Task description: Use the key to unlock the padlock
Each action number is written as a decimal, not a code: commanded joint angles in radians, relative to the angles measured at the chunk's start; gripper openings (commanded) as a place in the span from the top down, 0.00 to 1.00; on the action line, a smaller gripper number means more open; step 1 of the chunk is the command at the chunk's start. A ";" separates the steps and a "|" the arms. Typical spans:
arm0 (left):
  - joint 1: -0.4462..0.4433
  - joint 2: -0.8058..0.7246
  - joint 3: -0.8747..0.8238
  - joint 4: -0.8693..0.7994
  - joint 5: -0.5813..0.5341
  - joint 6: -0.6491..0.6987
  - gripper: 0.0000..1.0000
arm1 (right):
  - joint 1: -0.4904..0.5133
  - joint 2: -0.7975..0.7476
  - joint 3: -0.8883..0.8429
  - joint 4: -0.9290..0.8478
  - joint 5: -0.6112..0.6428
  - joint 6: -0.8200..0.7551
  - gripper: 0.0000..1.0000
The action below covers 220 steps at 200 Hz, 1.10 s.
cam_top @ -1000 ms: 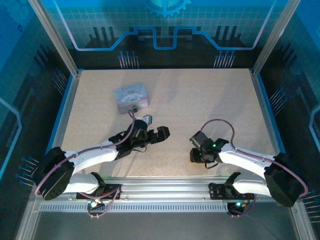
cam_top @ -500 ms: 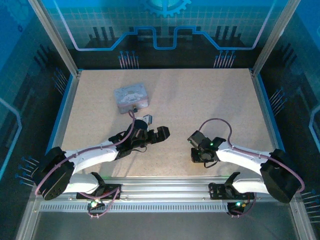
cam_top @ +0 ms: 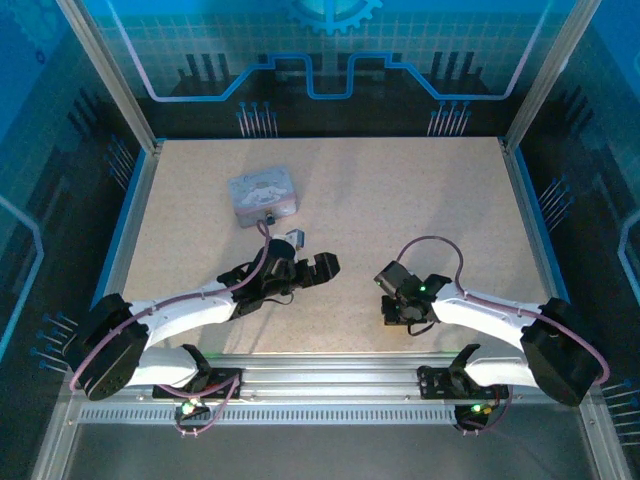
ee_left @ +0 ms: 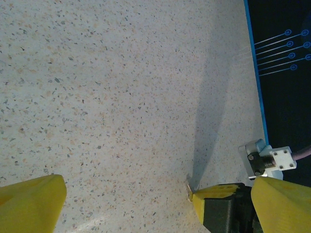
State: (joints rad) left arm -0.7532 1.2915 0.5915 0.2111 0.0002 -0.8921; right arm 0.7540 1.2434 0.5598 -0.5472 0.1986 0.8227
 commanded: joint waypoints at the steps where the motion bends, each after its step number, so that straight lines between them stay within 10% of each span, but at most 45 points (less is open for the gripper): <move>1: -0.005 -0.011 -0.012 -0.011 -0.008 0.003 0.01 | 0.019 -0.015 0.030 -0.033 0.019 0.002 0.88; 92: 0.008 -0.073 -0.043 -0.001 0.000 -0.040 0.01 | 0.007 -0.077 0.010 0.041 -0.053 -0.080 0.96; 160: 0.025 -0.167 -0.089 0.159 0.131 -0.047 0.02 | -0.113 -0.247 -0.056 0.339 -0.438 -0.251 0.97; 220: 0.013 -0.127 -0.070 0.369 0.309 -0.005 0.27 | -0.215 -0.360 -0.074 0.598 -0.783 -0.199 0.97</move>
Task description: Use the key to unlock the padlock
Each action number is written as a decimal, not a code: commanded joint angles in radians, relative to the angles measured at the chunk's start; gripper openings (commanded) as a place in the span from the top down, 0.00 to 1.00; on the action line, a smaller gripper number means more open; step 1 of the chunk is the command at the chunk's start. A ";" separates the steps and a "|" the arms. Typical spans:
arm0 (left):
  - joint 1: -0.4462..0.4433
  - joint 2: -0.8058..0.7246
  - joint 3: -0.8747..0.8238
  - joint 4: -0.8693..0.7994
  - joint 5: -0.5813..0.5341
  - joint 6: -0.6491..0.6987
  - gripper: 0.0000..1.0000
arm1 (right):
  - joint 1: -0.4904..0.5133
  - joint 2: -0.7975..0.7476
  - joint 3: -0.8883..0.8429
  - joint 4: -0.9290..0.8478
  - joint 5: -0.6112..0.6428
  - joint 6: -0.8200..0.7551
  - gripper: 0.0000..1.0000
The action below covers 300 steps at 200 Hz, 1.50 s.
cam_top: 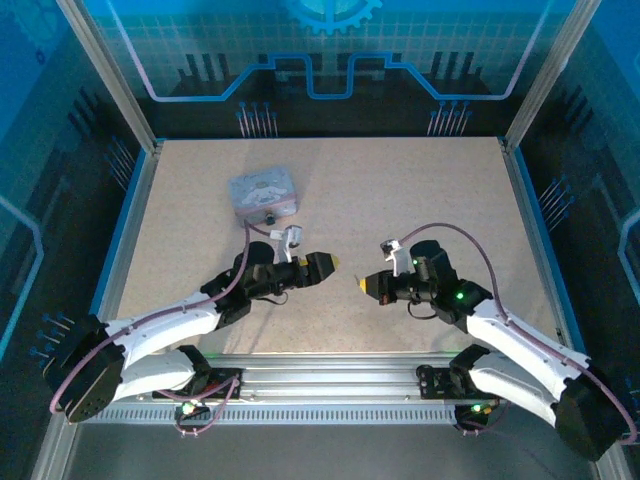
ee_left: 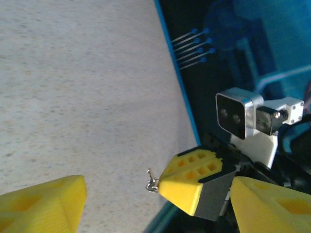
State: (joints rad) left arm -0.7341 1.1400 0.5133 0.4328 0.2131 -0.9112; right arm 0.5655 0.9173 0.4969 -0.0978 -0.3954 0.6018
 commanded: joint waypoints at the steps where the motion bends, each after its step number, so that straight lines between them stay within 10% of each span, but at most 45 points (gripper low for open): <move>1: -0.007 0.026 0.008 0.153 0.097 0.012 0.28 | -0.027 -0.035 -0.011 0.152 -0.192 0.024 0.97; 126: -0.039 0.149 0.044 0.328 0.161 -0.025 0.59 | -0.042 -0.035 -0.009 0.247 -0.225 0.136 0.97; 211: -0.039 0.144 0.042 0.325 0.158 -0.016 1.00 | -0.062 -0.021 -0.018 0.251 -0.231 0.145 0.93; 300: -0.042 0.129 0.037 0.312 0.147 -0.010 1.00 | -0.089 -0.040 -0.069 0.362 -0.290 0.211 0.65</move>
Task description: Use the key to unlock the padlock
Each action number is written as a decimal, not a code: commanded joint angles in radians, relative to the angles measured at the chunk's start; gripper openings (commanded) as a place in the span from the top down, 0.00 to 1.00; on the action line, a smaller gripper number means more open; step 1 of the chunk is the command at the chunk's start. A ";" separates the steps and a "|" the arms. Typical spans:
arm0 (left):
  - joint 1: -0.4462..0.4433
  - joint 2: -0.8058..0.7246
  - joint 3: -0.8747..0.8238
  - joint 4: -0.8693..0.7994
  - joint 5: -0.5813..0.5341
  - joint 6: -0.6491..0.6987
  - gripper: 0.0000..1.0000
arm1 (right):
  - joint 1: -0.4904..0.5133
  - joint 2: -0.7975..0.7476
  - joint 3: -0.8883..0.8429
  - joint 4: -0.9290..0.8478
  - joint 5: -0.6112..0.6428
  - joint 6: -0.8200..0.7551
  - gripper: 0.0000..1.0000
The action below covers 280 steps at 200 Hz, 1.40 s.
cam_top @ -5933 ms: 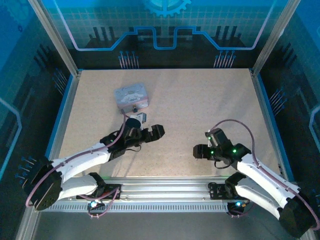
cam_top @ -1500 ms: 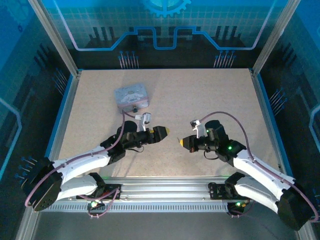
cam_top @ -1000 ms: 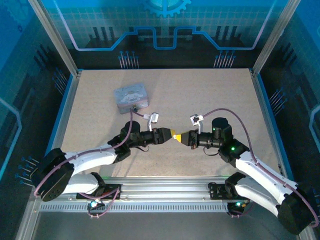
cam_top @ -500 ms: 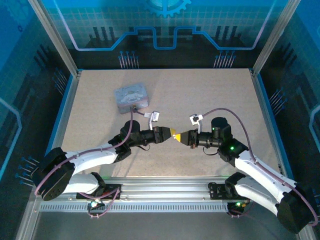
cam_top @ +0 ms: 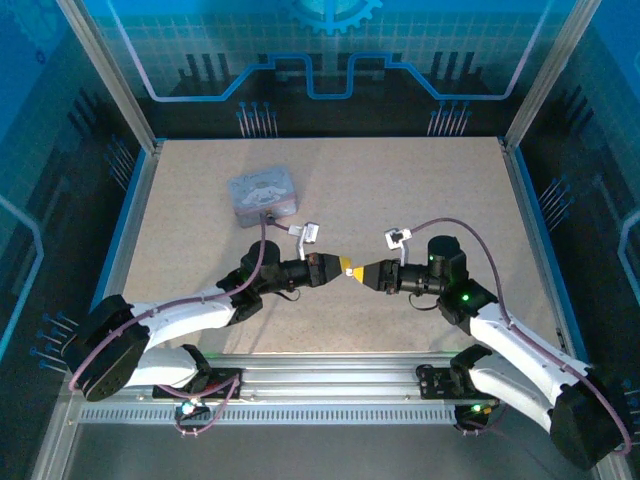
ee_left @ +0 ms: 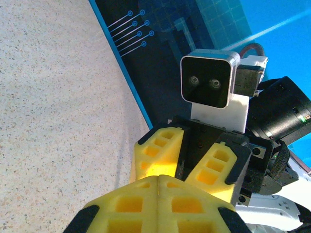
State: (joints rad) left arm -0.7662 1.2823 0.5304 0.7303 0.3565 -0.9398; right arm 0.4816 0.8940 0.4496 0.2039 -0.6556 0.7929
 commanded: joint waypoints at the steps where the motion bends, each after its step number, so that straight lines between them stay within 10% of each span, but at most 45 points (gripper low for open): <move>1: -0.010 -0.013 0.021 0.015 0.004 0.019 1.00 | -0.006 -0.016 -0.022 0.061 -0.030 0.020 0.65; 140: -0.011 -0.026 0.011 0.011 -0.006 0.016 1.00 | 0.064 0.033 -0.001 0.111 -0.003 0.023 0.66; 280: -0.010 -0.060 -0.004 -0.009 -0.030 0.031 1.00 | 0.066 0.021 -0.004 0.073 0.036 0.006 0.92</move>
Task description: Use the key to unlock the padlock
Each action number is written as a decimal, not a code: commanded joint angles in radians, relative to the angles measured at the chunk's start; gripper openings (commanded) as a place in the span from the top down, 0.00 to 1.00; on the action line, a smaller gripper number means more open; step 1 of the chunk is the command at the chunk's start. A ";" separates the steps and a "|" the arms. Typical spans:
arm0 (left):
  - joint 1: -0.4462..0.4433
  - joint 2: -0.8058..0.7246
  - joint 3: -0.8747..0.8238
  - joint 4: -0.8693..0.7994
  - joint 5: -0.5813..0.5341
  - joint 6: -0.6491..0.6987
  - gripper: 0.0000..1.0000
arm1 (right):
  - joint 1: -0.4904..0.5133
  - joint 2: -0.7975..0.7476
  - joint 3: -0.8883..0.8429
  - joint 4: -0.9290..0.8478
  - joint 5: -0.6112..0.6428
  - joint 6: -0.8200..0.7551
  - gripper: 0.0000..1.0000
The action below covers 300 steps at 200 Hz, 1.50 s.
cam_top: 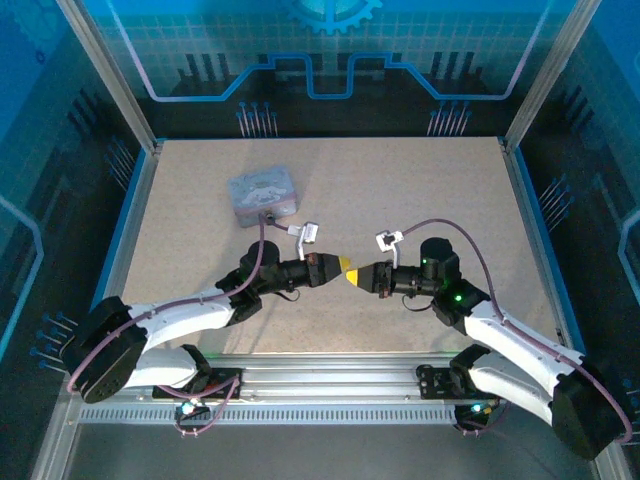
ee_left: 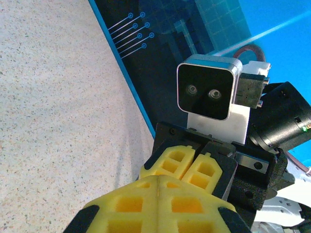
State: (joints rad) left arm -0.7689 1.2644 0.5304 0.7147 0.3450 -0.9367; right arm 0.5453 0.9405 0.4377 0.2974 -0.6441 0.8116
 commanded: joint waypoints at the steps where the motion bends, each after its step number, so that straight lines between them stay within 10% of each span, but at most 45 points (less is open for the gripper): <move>1: -0.007 -0.044 -0.004 0.006 -0.019 0.027 1.00 | 0.002 -0.026 0.006 -0.021 0.024 -0.012 0.92; 116: -0.009 -0.083 -0.015 -0.031 -0.038 0.047 0.99 | -0.024 -0.068 0.002 -0.073 0.037 -0.010 0.95; 217: 0.067 -0.214 0.130 -0.635 -0.264 0.245 0.11 | -0.026 -0.091 0.053 -0.399 0.123 -0.172 0.99; 300: 0.301 0.022 0.447 -0.979 -0.378 0.525 0.01 | -0.026 -0.077 0.092 -0.599 0.230 -0.234 0.98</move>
State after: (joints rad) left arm -0.5026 1.2007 0.8783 -0.1238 0.0395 -0.5438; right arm 0.5270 0.8635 0.4896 -0.2104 -0.4541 0.6121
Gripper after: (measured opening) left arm 0.989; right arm 0.063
